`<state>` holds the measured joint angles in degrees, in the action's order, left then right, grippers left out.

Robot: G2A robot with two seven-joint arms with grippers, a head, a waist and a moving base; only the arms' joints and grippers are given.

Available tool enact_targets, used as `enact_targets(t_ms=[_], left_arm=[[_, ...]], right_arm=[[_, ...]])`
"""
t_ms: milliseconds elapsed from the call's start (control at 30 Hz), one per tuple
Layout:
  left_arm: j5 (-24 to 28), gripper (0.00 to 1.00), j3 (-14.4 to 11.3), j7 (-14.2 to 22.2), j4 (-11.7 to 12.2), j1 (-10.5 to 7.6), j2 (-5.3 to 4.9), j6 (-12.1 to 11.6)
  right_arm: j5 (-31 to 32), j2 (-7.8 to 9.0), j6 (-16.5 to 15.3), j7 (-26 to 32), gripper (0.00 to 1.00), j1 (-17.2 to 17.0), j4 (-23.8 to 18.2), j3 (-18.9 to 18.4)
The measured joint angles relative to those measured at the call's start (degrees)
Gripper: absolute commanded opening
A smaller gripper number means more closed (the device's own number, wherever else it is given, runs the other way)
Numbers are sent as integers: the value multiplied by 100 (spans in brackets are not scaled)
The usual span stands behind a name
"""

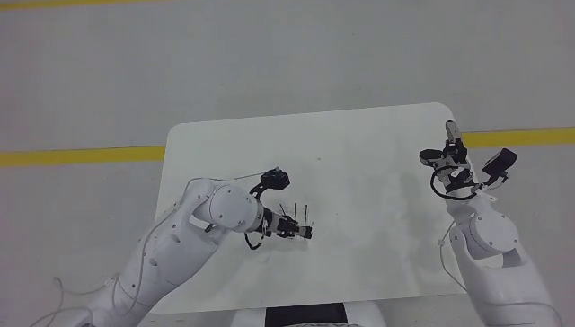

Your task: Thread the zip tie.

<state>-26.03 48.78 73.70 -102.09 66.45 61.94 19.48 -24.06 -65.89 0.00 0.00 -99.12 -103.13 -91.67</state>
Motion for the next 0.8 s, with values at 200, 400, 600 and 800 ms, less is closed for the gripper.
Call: enact_targets(t_ms=[200, 400, 600, 800], left_arm=[[-285, 100, 5, -14, -10, -83, 58, 0], [-277, 100, 3, -13, -8, -82, 56, 0], [-269, 100, -82, -215, 1, -34, 74, -1], [-485, 100, -131, -112, -44, -69, 101, 0]], right_arm=[[0, 0, 0, 0, 100, 0, 0, 0], [0, 0, 0, 0, 100, 0, 0, 0], [0, 0, 0, 0, 100, 0, 0, 0], [0, 0, 0, 0, 100, 0, 0, 0]])
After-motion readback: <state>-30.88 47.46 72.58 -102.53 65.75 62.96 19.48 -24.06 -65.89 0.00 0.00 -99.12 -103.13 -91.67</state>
